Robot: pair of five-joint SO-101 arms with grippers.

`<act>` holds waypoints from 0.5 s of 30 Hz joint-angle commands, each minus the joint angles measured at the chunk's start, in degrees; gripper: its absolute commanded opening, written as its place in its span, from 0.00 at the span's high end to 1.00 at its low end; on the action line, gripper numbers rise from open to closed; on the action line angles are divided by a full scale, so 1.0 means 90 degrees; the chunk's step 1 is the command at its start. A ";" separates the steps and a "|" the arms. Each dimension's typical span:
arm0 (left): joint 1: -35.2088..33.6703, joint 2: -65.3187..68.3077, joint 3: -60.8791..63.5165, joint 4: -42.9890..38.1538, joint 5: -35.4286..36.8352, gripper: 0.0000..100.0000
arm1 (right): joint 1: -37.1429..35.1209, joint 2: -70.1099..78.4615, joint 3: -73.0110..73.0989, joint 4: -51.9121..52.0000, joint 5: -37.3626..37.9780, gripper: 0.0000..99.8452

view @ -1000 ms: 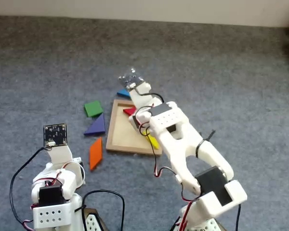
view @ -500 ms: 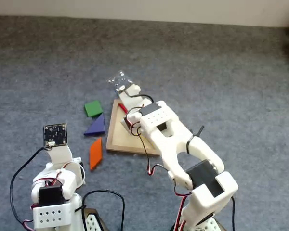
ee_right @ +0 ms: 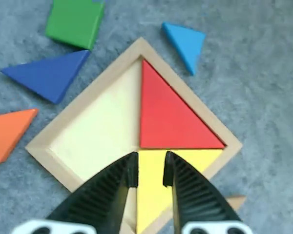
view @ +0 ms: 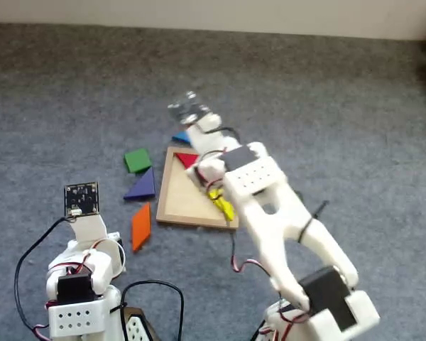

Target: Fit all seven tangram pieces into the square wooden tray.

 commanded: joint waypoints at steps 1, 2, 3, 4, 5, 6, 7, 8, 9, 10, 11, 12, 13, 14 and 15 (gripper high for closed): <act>0.0073 -0.0005 0.0142 0.0020 -0.0010 0.99 | 0.0562 -0.0630 -0.0239 0.0425 -0.0147 0.90; 0.0073 -0.0005 0.0142 0.0020 -0.0010 0.99 | 0.0689 -0.0630 -0.0239 0.0484 -0.0313 0.90; 0.0073 -0.0005 0.0142 0.0020 -0.0010 0.99 | 0.0816 -0.0591 -0.0239 0.0532 -0.0527 0.90; 0.0073 -0.0005 0.0142 0.0020 -0.0010 0.99 | 0.0943 -0.0532 -0.0239 0.0591 -0.0752 0.90; 0.0073 -0.0005 0.0142 0.0020 -0.0010 0.99 | 0.1060 -0.0444 -0.0249 0.0640 -0.0967 0.90; 0.0073 -0.0005 0.0142 0.0020 -0.0010 0.99 | 0.1158 -0.0357 -0.0249 0.0669 -0.1123 0.89; 0.0073 -0.0005 0.0142 0.0020 -0.0010 0.99 | 0.1255 -0.0269 -0.0269 0.0747 -0.1241 0.88; 0.0073 -0.0005 0.0142 0.0020 -0.0010 0.99 | 0.1343 -0.0171 -0.0298 0.0816 -0.1319 0.85; 0.0073 -0.0005 0.0142 0.0020 -0.0010 0.99 | 0.1421 -0.0063 -0.0298 0.0864 -0.1387 0.82; 0.0073 -0.0005 0.0142 0.0020 -0.0010 0.99 | 0.1509 0.0044 -0.0298 0.0874 -0.1436 0.78; 0.0073 -0.0005 0.0142 0.0020 -0.0010 0.99 | 0.1558 0.0171 -0.0298 0.0864 -0.1524 0.75; 0.0073 -0.0005 0.0142 0.0020 -0.0010 0.99 | 0.1597 0.0298 -0.0298 0.0845 -0.1602 0.72; 0.0073 -0.0005 0.0142 0.0020 -0.0010 0.99 | 0.1597 0.0444 -0.0308 0.0835 -0.1621 0.70; 0.0073 -0.0005 0.0142 0.0020 -0.0010 0.99 | 0.1597 0.0611 -0.0308 0.0825 -0.1621 0.70; 0.0073 -0.0005 0.0142 0.0020 -0.0010 0.99 | 0.1597 0.0806 -0.0308 0.0825 -0.1631 0.70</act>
